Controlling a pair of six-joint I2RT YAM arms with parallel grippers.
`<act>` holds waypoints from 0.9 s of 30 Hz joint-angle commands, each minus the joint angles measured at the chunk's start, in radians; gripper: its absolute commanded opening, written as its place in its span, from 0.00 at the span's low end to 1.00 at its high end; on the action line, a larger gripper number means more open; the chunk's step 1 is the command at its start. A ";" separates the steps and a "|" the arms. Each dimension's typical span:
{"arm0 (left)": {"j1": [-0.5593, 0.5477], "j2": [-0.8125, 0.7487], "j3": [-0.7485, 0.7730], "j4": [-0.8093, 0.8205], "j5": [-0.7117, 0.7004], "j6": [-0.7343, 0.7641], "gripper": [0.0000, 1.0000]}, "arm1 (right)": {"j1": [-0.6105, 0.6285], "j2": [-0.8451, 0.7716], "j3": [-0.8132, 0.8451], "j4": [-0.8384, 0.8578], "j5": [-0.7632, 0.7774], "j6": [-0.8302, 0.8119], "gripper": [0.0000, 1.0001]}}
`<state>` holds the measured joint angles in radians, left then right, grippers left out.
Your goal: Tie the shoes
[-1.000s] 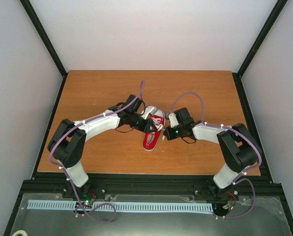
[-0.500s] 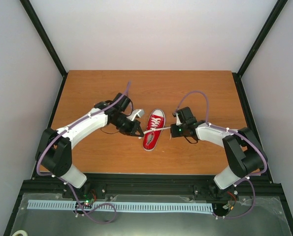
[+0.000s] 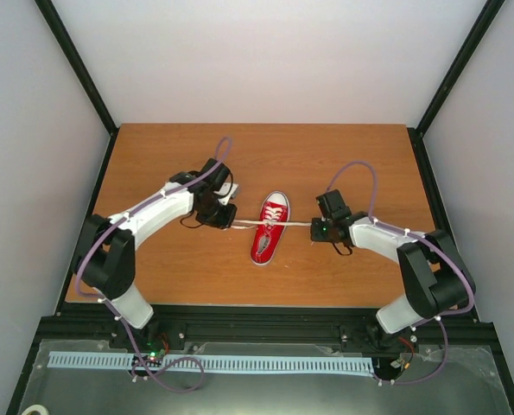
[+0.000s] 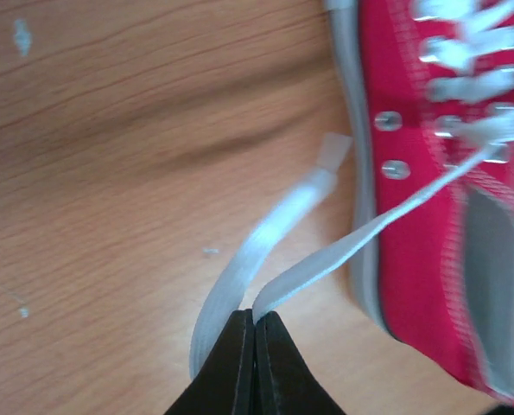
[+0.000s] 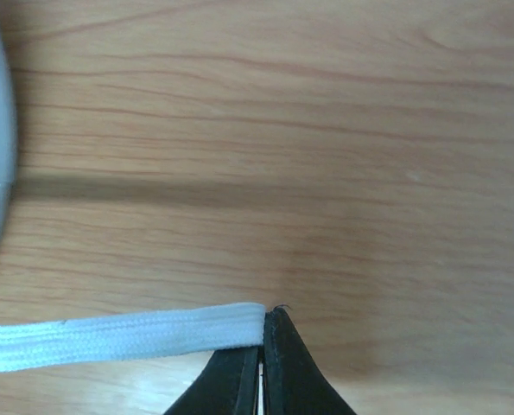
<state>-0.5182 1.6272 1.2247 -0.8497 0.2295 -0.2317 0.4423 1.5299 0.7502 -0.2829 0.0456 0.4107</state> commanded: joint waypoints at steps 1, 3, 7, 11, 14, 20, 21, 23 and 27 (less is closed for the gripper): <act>0.000 0.039 0.029 0.011 -0.191 -0.008 0.01 | -0.039 -0.058 -0.049 -0.079 0.106 0.118 0.03; 0.000 0.034 0.034 0.003 -0.257 0.003 0.01 | -0.054 -0.083 -0.066 -0.101 0.130 0.152 0.03; 0.000 0.006 0.028 -0.005 -0.291 0.041 0.01 | -0.067 -0.122 -0.082 -0.147 0.184 0.190 0.03; 0.001 0.036 -0.012 -0.012 -0.330 0.043 0.01 | -0.079 -0.137 -0.088 -0.171 0.229 0.207 0.03; 0.006 0.076 -0.038 -0.002 -0.371 0.021 0.01 | -0.096 -0.131 -0.098 -0.170 0.217 0.214 0.03; 0.012 0.095 -0.066 0.061 -0.313 0.000 0.01 | -0.103 -0.128 -0.119 -0.144 0.173 0.213 0.03; 0.012 0.090 -0.073 0.083 -0.244 0.007 0.01 | -0.103 -0.131 -0.121 -0.135 0.159 0.206 0.03; 0.011 0.077 -0.090 0.131 -0.153 0.011 0.01 | -0.102 -0.147 -0.121 -0.116 0.121 0.190 0.03; 0.012 0.042 -0.134 0.235 0.005 0.004 0.01 | -0.102 -0.176 -0.082 -0.113 0.090 0.148 0.03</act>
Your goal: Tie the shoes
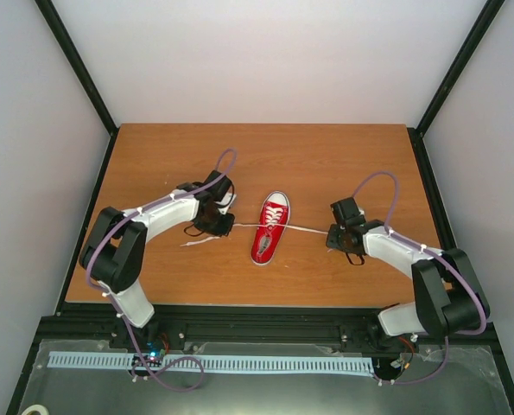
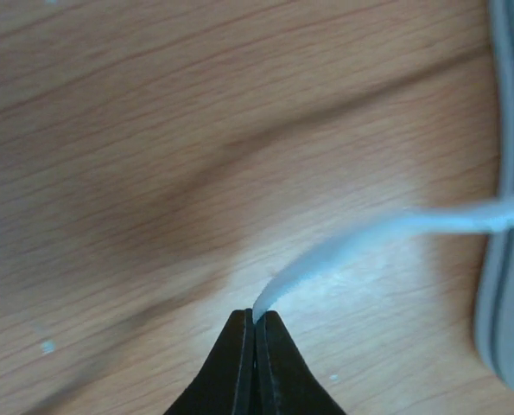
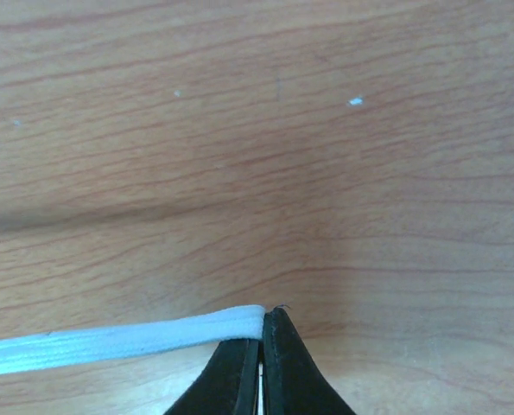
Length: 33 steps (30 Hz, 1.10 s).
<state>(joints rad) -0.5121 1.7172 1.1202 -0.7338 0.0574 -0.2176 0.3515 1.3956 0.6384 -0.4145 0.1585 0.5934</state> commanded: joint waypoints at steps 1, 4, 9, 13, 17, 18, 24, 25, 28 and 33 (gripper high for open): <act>0.005 -0.049 -0.038 0.140 0.204 -0.008 0.01 | -0.012 -0.044 0.050 0.017 -0.030 -0.052 0.03; 0.005 -0.020 -0.025 0.139 0.252 0.025 0.15 | -0.011 -0.036 0.108 0.004 -0.038 -0.090 0.03; 0.004 -0.039 -0.060 0.221 0.363 0.118 0.48 | -0.011 -0.019 0.150 -0.004 -0.055 -0.109 0.03; 0.005 0.005 -0.030 0.213 0.304 0.132 0.55 | -0.011 -0.022 0.137 0.011 -0.079 -0.096 0.03; 0.004 0.011 -0.021 0.239 0.141 0.107 0.56 | -0.012 -0.032 0.115 0.035 -0.103 -0.086 0.03; 0.004 0.010 -0.024 0.241 0.117 0.112 0.56 | -0.011 -0.031 0.112 0.039 -0.107 -0.084 0.03; 0.004 0.044 -0.049 0.345 0.221 0.113 0.60 | -0.011 -0.020 0.116 0.049 -0.118 -0.084 0.03; 0.004 0.047 -0.054 0.367 0.229 0.106 0.59 | -0.011 -0.018 0.117 0.049 -0.118 -0.084 0.03; 0.004 0.052 -0.063 0.408 0.241 0.090 0.54 | -0.011 -0.015 0.119 0.049 -0.118 -0.086 0.03; 0.004 0.050 -0.088 0.501 0.291 0.027 0.32 | -0.011 -0.018 0.123 0.042 -0.118 -0.087 0.03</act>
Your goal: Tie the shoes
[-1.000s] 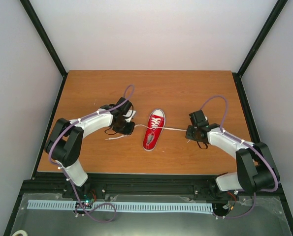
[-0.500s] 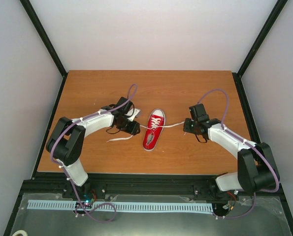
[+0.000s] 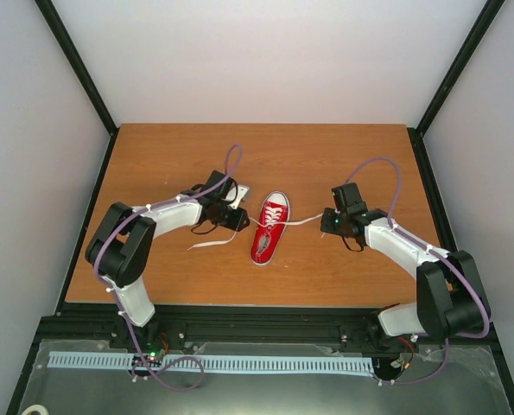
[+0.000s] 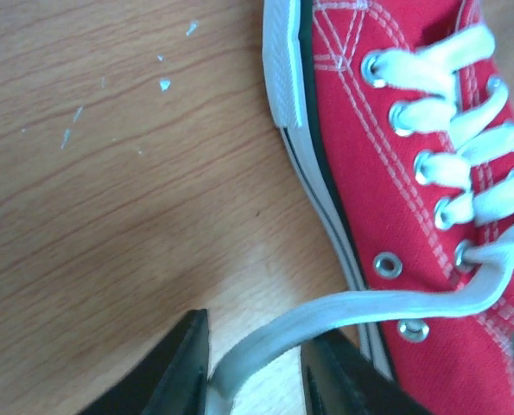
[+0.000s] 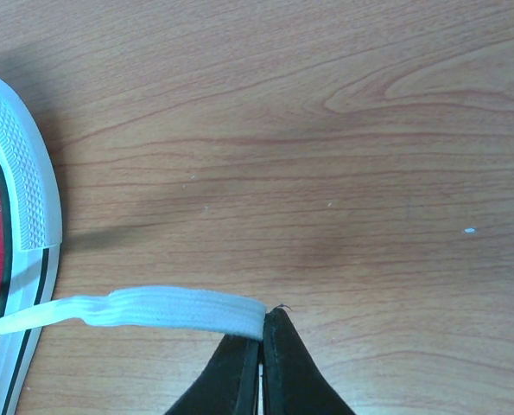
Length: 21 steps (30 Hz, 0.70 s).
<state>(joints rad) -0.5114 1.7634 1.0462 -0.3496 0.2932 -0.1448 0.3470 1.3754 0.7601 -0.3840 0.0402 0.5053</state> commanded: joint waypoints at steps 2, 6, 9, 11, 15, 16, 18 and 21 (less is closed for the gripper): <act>0.004 -0.003 -0.034 0.152 0.069 -0.066 0.24 | -0.006 0.001 0.008 0.006 0.002 -0.004 0.03; 0.004 0.001 -0.061 0.214 0.137 -0.084 0.06 | -0.006 0.012 0.049 -0.017 0.010 -0.029 0.03; 0.004 -0.026 -0.090 0.254 0.161 -0.097 0.01 | -0.007 0.045 0.127 -0.038 -0.014 -0.056 0.03; 0.004 -0.071 -0.126 0.285 0.161 -0.108 0.01 | -0.006 0.082 0.194 -0.034 -0.055 -0.061 0.03; 0.004 -0.133 -0.168 0.325 0.190 -0.123 0.01 | 0.031 0.223 0.374 -0.016 -0.162 -0.053 0.03; 0.004 -0.139 -0.180 0.335 0.197 -0.129 0.01 | 0.056 0.267 0.432 -0.026 -0.181 -0.050 0.03; 0.003 -0.150 -0.199 0.347 0.208 -0.134 0.01 | 0.115 0.356 0.569 -0.041 -0.234 -0.049 0.03; 0.001 -0.179 -0.226 0.358 0.211 -0.144 0.01 | 0.195 0.444 0.746 -0.033 -0.365 -0.057 0.15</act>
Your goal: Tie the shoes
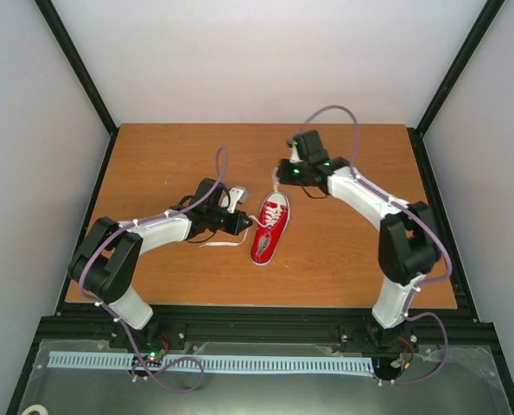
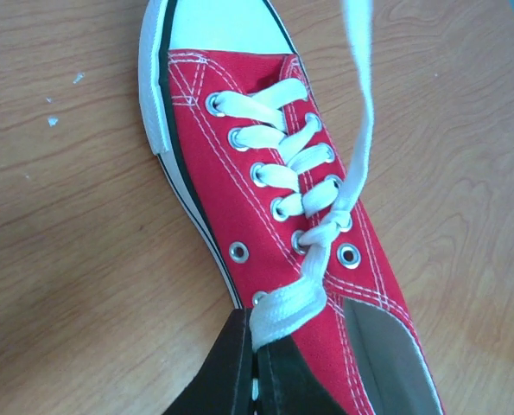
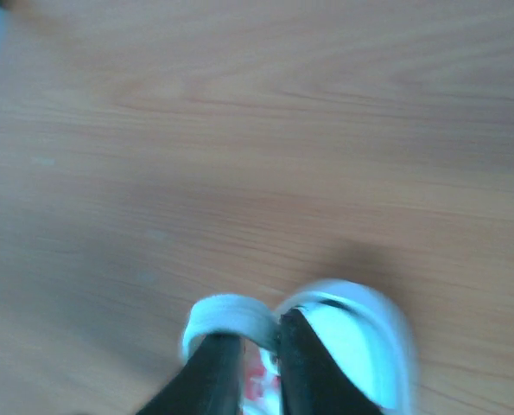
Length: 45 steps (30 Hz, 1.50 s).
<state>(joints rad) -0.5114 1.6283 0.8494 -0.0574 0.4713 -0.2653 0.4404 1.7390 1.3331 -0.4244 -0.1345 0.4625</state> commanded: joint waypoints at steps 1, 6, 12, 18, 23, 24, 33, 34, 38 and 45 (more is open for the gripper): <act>0.001 -0.053 -0.035 0.067 0.030 -0.026 0.01 | 0.109 0.090 0.198 0.012 -0.230 -0.009 0.39; -0.001 -0.074 -0.043 0.068 0.029 -0.027 0.01 | 0.070 0.034 0.118 0.009 -0.254 -0.074 0.82; -0.007 -0.068 -0.034 0.072 0.046 -0.035 0.01 | 0.015 -0.055 -0.174 0.202 -0.638 -0.185 0.78; -0.015 -0.051 -0.018 0.060 0.062 -0.031 0.01 | 0.058 0.019 -0.204 0.167 -0.779 -0.305 0.70; -0.022 -0.042 -0.006 0.050 0.071 -0.026 0.01 | 0.068 0.086 -0.151 0.155 -0.825 -0.339 0.67; -0.022 -0.042 -0.006 0.050 0.072 -0.027 0.01 | 0.069 0.099 -0.139 0.151 -0.830 -0.346 0.66; -0.032 -0.034 -0.001 0.052 0.072 -0.031 0.01 | 0.069 0.180 -0.077 0.080 -0.870 -0.424 0.46; -0.033 -0.034 -0.001 0.051 0.071 -0.031 0.01 | 0.069 0.188 -0.074 0.067 -0.878 -0.431 0.45; -0.033 -0.034 -0.003 0.053 0.063 -0.033 0.01 | 0.069 0.195 -0.084 0.060 -0.890 -0.443 0.37; -0.035 -0.036 0.003 0.052 0.051 -0.043 0.01 | 0.069 0.161 -0.124 0.103 -0.832 -0.414 0.03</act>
<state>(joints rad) -0.5350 1.5883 0.8108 -0.0284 0.5232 -0.2962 0.5007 1.9198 1.2327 -0.3538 -0.9951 0.0433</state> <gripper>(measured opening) 0.029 0.049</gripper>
